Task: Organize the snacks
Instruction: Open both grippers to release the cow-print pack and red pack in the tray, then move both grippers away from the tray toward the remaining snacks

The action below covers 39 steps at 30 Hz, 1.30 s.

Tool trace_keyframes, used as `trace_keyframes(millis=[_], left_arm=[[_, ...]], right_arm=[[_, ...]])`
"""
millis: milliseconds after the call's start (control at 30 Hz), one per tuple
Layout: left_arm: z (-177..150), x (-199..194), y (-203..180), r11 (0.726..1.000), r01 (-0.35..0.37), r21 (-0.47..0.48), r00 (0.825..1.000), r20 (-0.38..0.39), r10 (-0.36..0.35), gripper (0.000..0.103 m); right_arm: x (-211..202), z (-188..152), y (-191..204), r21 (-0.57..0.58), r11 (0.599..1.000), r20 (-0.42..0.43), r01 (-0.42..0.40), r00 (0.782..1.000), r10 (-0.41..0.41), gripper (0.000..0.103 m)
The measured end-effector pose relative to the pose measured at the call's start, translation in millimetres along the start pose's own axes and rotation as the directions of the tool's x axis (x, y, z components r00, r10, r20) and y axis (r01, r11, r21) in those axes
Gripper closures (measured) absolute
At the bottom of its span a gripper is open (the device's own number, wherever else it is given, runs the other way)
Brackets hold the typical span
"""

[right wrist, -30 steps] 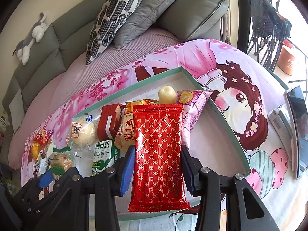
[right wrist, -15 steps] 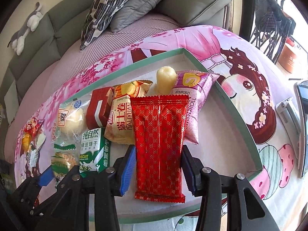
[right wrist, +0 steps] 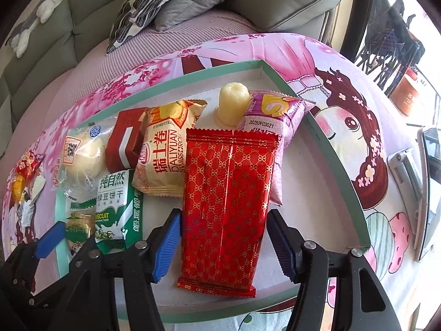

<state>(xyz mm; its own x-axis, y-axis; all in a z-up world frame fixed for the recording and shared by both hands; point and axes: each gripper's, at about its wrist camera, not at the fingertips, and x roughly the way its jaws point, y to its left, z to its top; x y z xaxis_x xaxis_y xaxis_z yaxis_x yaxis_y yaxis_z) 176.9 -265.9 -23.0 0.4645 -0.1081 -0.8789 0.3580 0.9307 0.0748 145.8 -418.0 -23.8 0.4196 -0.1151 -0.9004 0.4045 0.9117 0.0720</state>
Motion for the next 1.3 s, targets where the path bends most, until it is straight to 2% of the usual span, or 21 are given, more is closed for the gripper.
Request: trace_keyframes(millis=[100,233,300,367,500,600,867,900,933,967,1000,1033,1300], left_arm=[[1.3,-2.1,2.9,1.0,0.017,-0.011,1.0,0.009,-0.017,0.039],[3.1,-8.1,3.6,0.999,0.041,-0.015,0.999,0.03,-0.041,0.03],[4.2,-12.6,3.1,0.999,0.035,-0.01,0.998,0.045,-0.035,0.027],[4.9,-17.3,4.6,1.0,0.027,-0.009,0.998,0.063,-0.026,0.02],[7.8,-29.4,16.9,0.999,0.022,-0.047,0.994,0.11,-0.017,0.018],[9.2,-36.9,33.4,0.995,-0.002,-0.1,0.99,0.143,0.016,0.018],[6.5,-32.2,68.3,0.975,-0.067,-0.211,0.986,0.136,0.097,0.017],[5.5,-30.4,71.4,0.972,-0.077,-0.222,0.985,0.133,0.108,0.016],[4.3,-28.5,74.1,0.969,-0.086,-0.232,0.984,0.132,0.119,0.007],[3.8,-26.6,76.9,0.966,-0.093,-0.241,0.983,0.129,0.127,0.003],[3.1,-25.2,80.0,0.963,-0.099,-0.25,0.983,0.126,0.134,0.003],[2.2,-24.5,82.8,0.961,-0.102,-0.258,0.983,0.125,0.138,0.003],[0.7,-23.2,96.2,0.947,-0.098,-0.307,0.979,0.14,0.147,0.003]], right_arm=[[-0.2,1.0,-1.0,0.002,1.0,0.004,0.008,1.0,-0.008,0.027],[-5.3,2.7,0.1,0.001,1.0,0.029,0.021,0.999,-0.021,0.016],[-10.0,4.4,0.5,0.002,1.0,0.047,0.026,0.999,-0.026,0.016],[-15.9,5.5,-1.2,0.008,1.0,0.067,0.022,0.997,-0.022,0.016],[-27.9,7.6,-2.6,0.016,1.0,0.102,0.022,0.995,-0.023,0.016],[-35.5,9.1,-3.4,0.021,1.0,0.122,0.013,0.992,-0.015,0.016],[-34.0,7.6,4.5,0.001,1.0,0.117,-0.006,0.993,0.006,0.016],[-32.8,7.4,5.9,0.001,1.0,0.113,-0.013,0.993,0.012,0.016],[-31.8,7.0,7.2,0.001,1.0,0.112,-0.021,0.994,0.021,0.016],[-31.1,6.6,8.5,-0.001,1.0,0.113,-0.029,0.993,0.029,0.013],[-30.4,6.3,9.8,-0.002,0.999,0.114,-0.034,0.993,0.034,0.008],[-29.8,6.2,10.8,-0.002,0.999,0.115,-0.035,0.993,0.035,0.0],[-26.6,5.8,16.0,-0.002,0.999,0.107,-0.052,0.993,0.052,0.0]])
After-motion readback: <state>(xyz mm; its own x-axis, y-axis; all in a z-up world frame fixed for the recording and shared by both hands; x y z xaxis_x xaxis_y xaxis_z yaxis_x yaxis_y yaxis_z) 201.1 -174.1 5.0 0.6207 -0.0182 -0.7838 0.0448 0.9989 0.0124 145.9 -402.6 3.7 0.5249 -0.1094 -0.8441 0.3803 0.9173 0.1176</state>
